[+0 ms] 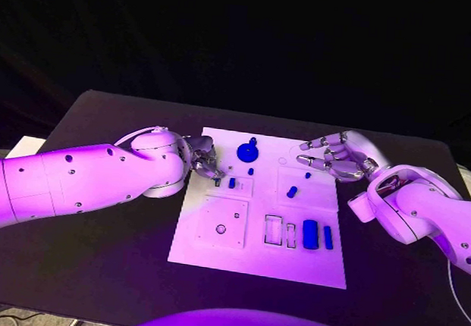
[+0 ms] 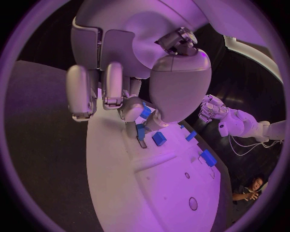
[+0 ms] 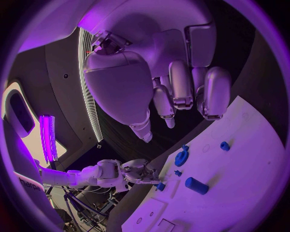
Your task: Assemble the parts on the task board
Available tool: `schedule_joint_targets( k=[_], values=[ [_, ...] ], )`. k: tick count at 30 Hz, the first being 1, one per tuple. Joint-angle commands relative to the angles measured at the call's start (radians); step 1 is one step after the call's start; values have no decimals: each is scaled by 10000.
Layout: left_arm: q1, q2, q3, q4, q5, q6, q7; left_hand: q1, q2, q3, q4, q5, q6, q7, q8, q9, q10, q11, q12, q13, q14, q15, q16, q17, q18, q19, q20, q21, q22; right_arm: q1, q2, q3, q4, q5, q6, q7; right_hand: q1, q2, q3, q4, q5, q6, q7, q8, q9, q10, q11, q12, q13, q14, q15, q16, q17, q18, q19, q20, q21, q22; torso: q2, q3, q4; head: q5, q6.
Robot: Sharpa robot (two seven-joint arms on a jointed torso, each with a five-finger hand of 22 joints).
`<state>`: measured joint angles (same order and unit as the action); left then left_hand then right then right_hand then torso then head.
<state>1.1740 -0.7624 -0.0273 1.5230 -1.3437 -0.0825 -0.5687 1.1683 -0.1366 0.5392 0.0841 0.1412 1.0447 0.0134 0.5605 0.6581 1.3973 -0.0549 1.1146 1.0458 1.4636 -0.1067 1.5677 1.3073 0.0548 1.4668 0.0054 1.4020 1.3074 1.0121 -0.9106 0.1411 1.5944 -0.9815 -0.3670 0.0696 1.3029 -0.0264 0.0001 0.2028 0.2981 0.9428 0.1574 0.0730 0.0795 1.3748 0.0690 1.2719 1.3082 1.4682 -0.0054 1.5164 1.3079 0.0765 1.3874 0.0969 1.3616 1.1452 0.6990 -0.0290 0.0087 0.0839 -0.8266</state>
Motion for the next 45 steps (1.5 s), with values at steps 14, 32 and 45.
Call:
schedule_joint_targets(
  k=[14, 32, 45],
  values=[
    [-88, 2, -32, 34, -58, 702, -90, 281, 151, 563, -618, 1, -1, -66, -12, -7, 92, -45, 57, 71, 1072, 6, 31, 2635, -116, 523, -17, 17, 1049, -18, 5, -2, 7, -19, 140, 51, 6, 88, -57, 28, 53, 84, -1, 56, 11, -61, 11, -30, 215, 792, -16, -58, 1647, 71, -64, -7, -51, -14, -3, 10, -9, 4, -28],
    [-107, -114, -27, 191, 58, 930, -59, 303, 111, 582, -644, -6, 13, -74, -4, -2, 109, -49, 78, 95, 1072, 5, 31, 2635, -116, 526, -16, 17, 1051, -23, -18, -3, -19, -16, 171, 38, 2, 104, -72, 46, 73, 87, -2, 58, 11, -52, 11, -17, 222, 792, -17, -60, 1644, 69, -59, -7, -49, -8, -5, 2, 5, -30, -72],
    [-108, -110, -20, 166, 135, 911, -50, 47, 26, 489, -437, -30, 86, -91, 21, 6, 140, -48, 84, 102, 1072, 15, 31, 2635, -113, 525, -5, -4, 1043, -24, -7, -3, -26, -16, 172, 39, 2, 104, -72, 46, 73, 87, -2, 58, 11, -52, 11, -17, 222, 792, -17, -60, 1644, 69, -59, -7, -49, -8, -4, 6, 4, -34, -92]
  ],
)
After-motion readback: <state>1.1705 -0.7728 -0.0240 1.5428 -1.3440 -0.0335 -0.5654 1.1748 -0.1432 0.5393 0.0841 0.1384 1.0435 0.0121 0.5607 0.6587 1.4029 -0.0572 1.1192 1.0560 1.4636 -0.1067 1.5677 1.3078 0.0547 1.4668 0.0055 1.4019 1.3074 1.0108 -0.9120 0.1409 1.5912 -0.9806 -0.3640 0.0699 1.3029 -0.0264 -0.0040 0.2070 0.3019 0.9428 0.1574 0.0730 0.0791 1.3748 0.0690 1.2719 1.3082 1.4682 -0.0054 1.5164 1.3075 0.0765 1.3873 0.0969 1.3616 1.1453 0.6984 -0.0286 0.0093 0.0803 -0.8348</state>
